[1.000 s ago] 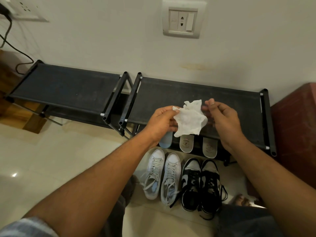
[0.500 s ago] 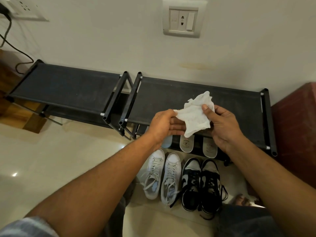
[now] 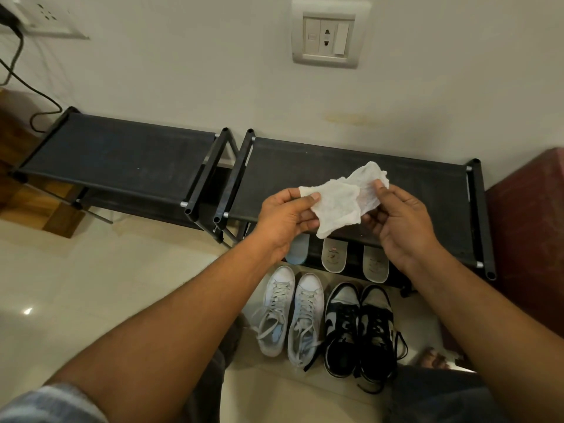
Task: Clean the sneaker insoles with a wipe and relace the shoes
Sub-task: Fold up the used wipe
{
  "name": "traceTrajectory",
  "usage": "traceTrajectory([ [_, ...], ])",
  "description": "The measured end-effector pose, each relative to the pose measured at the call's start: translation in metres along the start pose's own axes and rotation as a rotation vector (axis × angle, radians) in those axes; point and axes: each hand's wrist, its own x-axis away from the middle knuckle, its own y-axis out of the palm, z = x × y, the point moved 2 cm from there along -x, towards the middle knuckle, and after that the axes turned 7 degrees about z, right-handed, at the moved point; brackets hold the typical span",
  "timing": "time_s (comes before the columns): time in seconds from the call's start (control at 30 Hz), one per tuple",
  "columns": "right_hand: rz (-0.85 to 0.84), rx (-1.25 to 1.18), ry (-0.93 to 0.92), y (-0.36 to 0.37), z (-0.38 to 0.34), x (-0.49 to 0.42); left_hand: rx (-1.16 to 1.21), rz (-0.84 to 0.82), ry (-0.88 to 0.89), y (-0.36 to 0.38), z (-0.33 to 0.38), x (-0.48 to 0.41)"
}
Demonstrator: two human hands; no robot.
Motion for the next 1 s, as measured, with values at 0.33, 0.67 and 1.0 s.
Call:
traceTrajectory([
  [0.33,0.081,-0.193,0.009,0.000,-0.002,-0.002,0.125,0.061,-0.027,0.002,-0.003,0.002],
  [0.67,-0.033,-0.071,-0.036,0.005,0.001,0.002,-0.031,-0.141,-0.016,0.010,-0.005,0.007],
  [1.0,-0.168,-0.001,-0.039,0.017,0.017,0.011,0.089,-0.107,-0.007,0.012,-0.011,0.006],
])
